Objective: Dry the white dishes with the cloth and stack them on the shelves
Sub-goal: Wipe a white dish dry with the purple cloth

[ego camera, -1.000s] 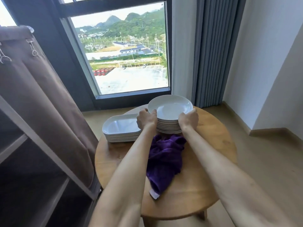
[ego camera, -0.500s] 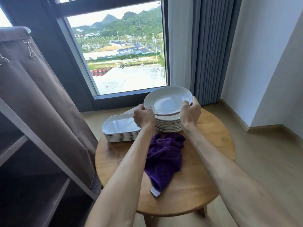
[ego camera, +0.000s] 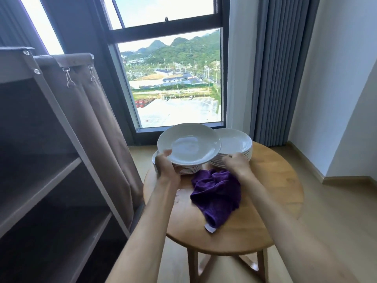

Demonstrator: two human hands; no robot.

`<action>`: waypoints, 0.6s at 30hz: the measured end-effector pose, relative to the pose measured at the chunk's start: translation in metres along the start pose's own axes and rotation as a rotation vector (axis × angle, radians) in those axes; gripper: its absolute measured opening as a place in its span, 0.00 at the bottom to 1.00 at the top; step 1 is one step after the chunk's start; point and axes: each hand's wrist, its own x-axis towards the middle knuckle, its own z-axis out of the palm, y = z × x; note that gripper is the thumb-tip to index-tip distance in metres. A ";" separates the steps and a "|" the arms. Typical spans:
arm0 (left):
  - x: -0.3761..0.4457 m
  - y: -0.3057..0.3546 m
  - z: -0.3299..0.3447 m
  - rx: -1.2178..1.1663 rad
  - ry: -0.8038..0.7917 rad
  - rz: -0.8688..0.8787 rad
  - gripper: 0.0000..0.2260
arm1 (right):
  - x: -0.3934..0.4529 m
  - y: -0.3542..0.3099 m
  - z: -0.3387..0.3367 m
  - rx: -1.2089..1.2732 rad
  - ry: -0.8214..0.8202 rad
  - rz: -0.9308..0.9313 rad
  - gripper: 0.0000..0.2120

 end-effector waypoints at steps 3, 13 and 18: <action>-0.015 -0.004 -0.023 -0.089 -0.005 0.022 0.17 | -0.024 0.013 0.018 -0.503 -0.255 0.074 0.22; -0.041 -0.010 -0.054 0.022 0.203 0.044 0.15 | -0.037 -0.025 -0.007 0.593 0.460 0.034 0.13; -0.054 -0.021 -0.048 0.108 0.223 0.106 0.09 | -0.068 -0.089 -0.023 0.582 0.417 -0.402 0.07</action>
